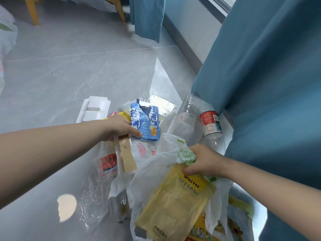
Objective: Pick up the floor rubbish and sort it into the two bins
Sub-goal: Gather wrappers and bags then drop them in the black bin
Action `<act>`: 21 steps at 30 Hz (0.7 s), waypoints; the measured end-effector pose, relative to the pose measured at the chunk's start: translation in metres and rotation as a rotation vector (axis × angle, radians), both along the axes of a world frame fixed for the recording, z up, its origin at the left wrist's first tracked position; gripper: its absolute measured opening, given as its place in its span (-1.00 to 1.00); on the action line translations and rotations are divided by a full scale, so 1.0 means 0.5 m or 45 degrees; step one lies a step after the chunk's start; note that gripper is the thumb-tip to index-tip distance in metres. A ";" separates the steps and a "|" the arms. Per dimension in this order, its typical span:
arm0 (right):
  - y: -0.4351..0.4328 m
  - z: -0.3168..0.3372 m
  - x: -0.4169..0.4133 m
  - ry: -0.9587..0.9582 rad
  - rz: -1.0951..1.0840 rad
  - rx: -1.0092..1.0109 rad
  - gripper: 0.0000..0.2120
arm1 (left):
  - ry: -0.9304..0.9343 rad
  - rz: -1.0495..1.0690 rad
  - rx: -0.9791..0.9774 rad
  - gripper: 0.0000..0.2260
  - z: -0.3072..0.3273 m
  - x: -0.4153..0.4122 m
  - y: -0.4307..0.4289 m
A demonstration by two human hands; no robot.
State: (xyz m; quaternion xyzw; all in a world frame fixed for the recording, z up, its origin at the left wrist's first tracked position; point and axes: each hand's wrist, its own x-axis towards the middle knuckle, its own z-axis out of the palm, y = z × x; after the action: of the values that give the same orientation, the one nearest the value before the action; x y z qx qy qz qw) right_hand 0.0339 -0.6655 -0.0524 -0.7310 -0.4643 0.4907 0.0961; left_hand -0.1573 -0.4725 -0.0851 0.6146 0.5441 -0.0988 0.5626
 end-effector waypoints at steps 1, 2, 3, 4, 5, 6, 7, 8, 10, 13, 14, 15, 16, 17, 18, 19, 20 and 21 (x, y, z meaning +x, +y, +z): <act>0.001 0.001 0.001 0.003 -0.004 0.002 -0.91 | -0.024 0.042 -0.063 -0.84 0.004 -0.001 0.001; 0.001 0.003 0.002 0.010 -0.010 -0.002 -0.91 | -0.042 0.081 -0.120 -0.87 0.007 -0.003 0.003; 0.001 0.004 0.003 0.013 -0.014 -0.005 -0.92 | -0.052 0.109 -0.166 -0.89 0.008 -0.005 0.005; 0.000 0.005 0.004 0.014 -0.016 -0.007 -0.89 | -0.060 0.127 -0.200 -0.87 0.009 -0.009 0.007; 0.000 0.006 0.005 0.015 -0.016 -0.007 -0.86 | -0.073 0.134 -0.226 -0.81 0.010 -0.012 0.008; 0.000 0.008 0.006 0.013 -0.015 -0.007 -0.85 | -0.089 0.137 -0.243 -0.76 0.011 -0.016 0.010; 0.001 0.011 0.007 0.009 -0.013 -0.003 -0.86 | -0.101 0.151 -0.245 -0.73 0.011 -0.018 0.012; 0.002 0.015 0.007 0.003 -0.015 0.003 -0.88 | -0.113 0.169 -0.238 -0.72 0.013 -0.021 0.014; 0.005 0.024 0.008 -0.011 -0.034 0.021 -0.91 | -0.149 0.203 -0.236 -0.76 0.017 -0.025 0.014; 0.010 0.037 0.012 -0.021 -0.068 0.052 -0.88 | -0.184 0.218 -0.243 -0.80 0.023 -0.028 0.011; 0.011 0.040 0.012 -0.023 -0.079 0.060 -0.86 | -0.191 0.228 -0.245 -0.80 0.025 -0.030 0.010; 0.011 0.043 0.013 -0.021 -0.086 0.062 -0.86 | -0.194 0.234 -0.242 -0.80 0.028 -0.031 0.008; 0.011 0.045 0.014 -0.018 -0.089 0.060 -0.86 | -0.198 0.241 -0.237 -0.81 0.031 -0.033 0.005; 0.011 0.048 0.014 -0.019 -0.089 0.057 -0.85 | -0.203 0.253 -0.232 -0.80 0.033 -0.034 0.004; 0.011 0.051 0.015 -0.022 -0.089 0.055 -0.84 | -0.215 0.261 -0.231 -0.80 0.036 -0.036 0.002; 0.011 0.054 0.015 -0.027 -0.088 0.054 -0.84 | -0.229 0.271 -0.228 -0.79 0.040 -0.037 -0.001; 0.010 0.058 0.015 -0.036 -0.084 0.055 -0.84 | -0.238 0.283 -0.211 -0.77 0.043 -0.039 -0.003; 0.010 0.062 0.016 -0.048 -0.080 0.058 -0.85 | -0.239 0.284 -0.184 -0.76 0.047 -0.040 -0.006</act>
State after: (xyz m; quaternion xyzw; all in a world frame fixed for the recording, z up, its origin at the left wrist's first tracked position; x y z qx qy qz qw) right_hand 0.0418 -0.6603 -0.0212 -0.7521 -0.4537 0.4629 0.1193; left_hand -0.1773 -0.4755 -0.0617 0.5149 0.5455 -0.0167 0.6611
